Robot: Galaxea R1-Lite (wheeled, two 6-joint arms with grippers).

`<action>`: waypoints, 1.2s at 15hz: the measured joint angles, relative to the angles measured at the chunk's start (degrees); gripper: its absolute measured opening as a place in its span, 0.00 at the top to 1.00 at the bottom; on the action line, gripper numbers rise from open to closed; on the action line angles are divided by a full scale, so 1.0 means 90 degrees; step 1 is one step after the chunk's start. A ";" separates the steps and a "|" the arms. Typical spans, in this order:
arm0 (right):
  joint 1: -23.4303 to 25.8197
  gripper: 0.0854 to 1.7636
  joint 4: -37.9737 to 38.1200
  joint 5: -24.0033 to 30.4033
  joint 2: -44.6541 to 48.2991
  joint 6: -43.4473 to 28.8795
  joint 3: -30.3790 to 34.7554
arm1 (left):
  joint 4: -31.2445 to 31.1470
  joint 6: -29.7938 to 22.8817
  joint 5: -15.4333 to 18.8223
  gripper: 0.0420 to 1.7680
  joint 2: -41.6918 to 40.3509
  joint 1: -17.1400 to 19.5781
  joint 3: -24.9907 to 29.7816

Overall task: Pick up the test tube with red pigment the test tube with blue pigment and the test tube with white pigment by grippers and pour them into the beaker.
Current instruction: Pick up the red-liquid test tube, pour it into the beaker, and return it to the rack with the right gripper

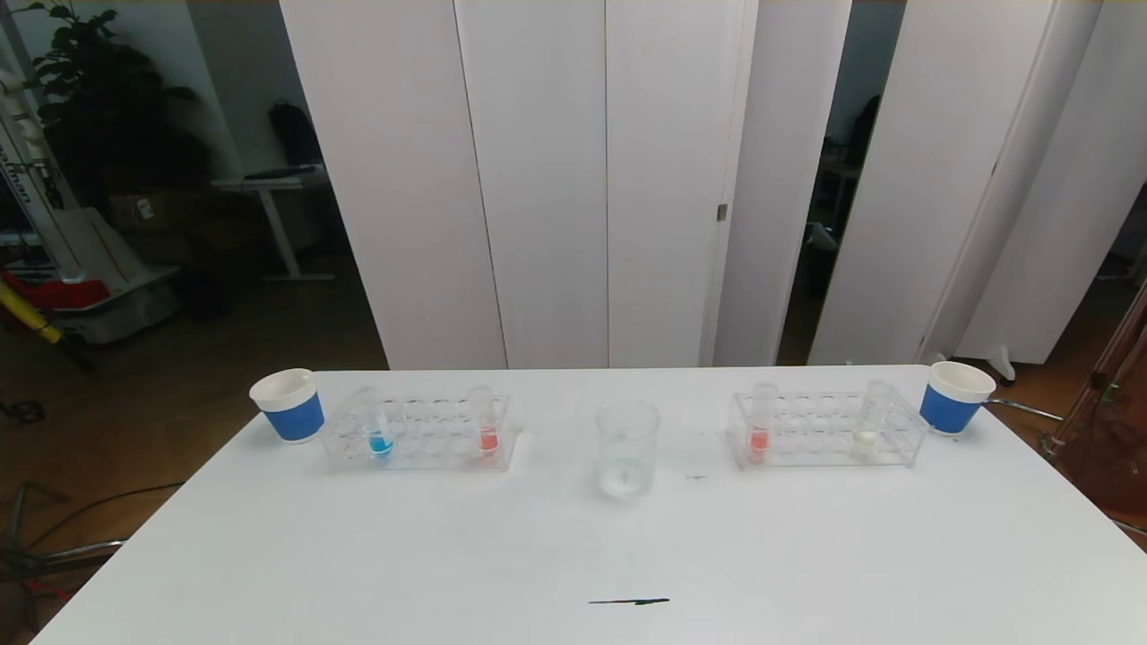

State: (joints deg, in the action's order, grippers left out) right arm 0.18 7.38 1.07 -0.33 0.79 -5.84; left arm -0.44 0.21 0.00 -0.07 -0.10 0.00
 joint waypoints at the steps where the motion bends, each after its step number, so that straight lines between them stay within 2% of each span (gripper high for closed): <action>1: 0.0004 0.01 0.0001 0.0003 -0.0073 0.0003 -0.0163 | 0.0000 0.0000 0.0000 0.01 0.0000 0.0000 0.0000; 6: 0.0012 0.01 -0.0045 -0.0026 -0.1077 0.0007 -0.1317 | 0.0000 0.0001 0.0000 0.01 0.0000 0.0000 0.0000; 13: 0.0026 0.01 -0.0232 -0.0037 -0.3622 -0.0030 -0.3684 | 0.0000 0.0000 0.0000 0.01 0.0000 0.0000 0.0000; 15: 0.0012 0.01 -0.0431 -0.0041 -0.4455 -0.0039 -0.4211 | 0.0000 0.0001 0.0000 0.01 0.0000 0.0000 0.0000; 18: -0.0012 0.01 -0.1172 -0.0046 -0.5650 -0.0037 -0.4524 | 0.0000 0.0001 0.0000 0.01 0.0000 0.0000 0.0000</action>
State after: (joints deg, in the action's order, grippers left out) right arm 0.07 -3.17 0.66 -51.18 0.46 -46.56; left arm -0.44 0.22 0.00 -0.07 -0.10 0.00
